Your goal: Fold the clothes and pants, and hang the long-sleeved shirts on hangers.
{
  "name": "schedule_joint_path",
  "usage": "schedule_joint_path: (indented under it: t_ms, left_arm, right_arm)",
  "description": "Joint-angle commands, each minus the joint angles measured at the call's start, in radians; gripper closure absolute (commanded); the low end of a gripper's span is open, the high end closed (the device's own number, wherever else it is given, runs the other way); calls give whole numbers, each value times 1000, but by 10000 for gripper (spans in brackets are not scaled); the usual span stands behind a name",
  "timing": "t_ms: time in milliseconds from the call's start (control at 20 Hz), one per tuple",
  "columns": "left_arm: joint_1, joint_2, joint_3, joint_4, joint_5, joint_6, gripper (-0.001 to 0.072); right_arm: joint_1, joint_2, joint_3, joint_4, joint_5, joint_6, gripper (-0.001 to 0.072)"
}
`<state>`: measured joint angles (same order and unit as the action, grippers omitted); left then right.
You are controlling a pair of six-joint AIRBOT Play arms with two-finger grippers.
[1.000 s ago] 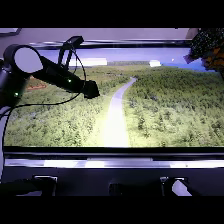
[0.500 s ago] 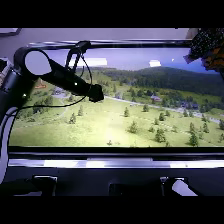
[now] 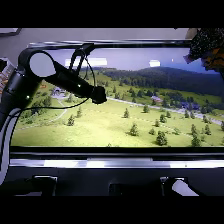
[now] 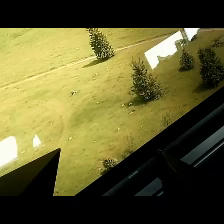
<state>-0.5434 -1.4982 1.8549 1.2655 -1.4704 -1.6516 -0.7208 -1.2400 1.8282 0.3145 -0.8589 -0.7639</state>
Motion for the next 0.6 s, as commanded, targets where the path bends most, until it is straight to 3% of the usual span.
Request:
schedule_joint_path:
  t_ms: [0, 150, 550]
  left_arm:
    - [0, 0, 0, 0, 0, -10, 26]
    - [0, 2, 0, 0, 0, -10, 26]
    - [5, 2, 0, 45, 0, -42, 26]
  right_arm:
    - [-1, 13, 1, 1, -20, -3, 473]
    - [-1, 35, 1, 21, -70, -3, 277]
    - [2, 178, 1, 47, -80, -2, 215]
